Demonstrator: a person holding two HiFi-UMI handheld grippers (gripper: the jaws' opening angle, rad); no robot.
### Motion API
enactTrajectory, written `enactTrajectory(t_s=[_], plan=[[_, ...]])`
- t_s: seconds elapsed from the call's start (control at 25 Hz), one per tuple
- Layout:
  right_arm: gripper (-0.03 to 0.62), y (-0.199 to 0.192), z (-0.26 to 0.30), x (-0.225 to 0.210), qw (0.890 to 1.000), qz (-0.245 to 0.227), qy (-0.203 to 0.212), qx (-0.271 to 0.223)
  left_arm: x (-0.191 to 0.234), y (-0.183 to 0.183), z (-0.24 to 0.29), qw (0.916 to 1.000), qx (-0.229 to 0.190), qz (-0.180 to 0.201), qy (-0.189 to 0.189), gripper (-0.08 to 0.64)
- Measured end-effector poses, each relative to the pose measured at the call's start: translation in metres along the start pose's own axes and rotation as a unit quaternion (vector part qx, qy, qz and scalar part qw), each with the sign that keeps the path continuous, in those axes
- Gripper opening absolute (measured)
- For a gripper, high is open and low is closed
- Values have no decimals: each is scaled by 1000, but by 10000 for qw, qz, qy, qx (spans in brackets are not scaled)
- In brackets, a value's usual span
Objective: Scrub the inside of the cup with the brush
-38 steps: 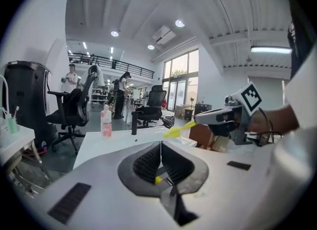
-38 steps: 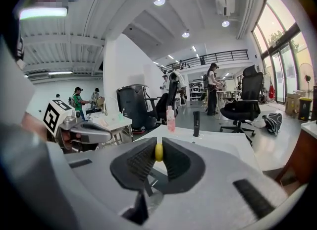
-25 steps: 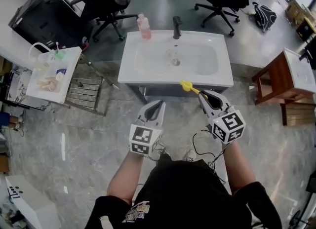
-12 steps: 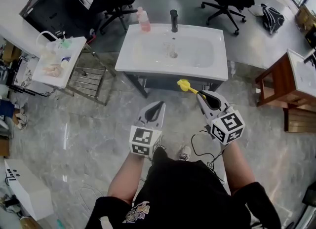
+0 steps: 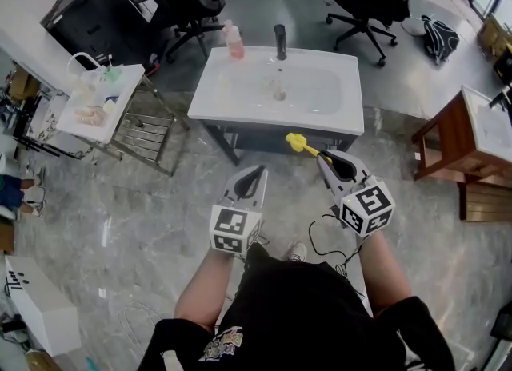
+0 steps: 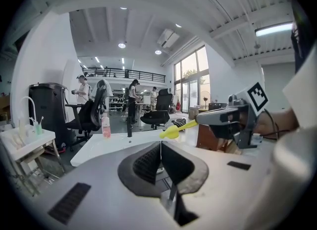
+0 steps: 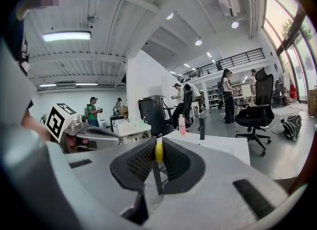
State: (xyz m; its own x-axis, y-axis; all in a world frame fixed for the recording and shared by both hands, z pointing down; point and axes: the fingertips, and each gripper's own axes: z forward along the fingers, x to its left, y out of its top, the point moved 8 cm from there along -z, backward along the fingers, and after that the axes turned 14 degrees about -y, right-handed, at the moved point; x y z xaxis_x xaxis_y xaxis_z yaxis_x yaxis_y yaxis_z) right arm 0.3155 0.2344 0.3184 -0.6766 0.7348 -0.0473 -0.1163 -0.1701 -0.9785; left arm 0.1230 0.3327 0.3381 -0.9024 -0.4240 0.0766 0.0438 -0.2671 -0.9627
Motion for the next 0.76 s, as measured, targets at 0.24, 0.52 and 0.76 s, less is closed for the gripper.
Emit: enactTrajectory(t_s=[0.24,0.52,0.76], plan=[[38,1,0,1,10000,14,-4,-27,0,4,-2,10000,-18,44,12,6],[38,1,-1,-2,10000,17,12,-37,-2,4,0,10000,-30,27,19,6],[38,2,-7,-2,10000,5,15,-56,-7,5,-3,10000,-45,65,25,6]])
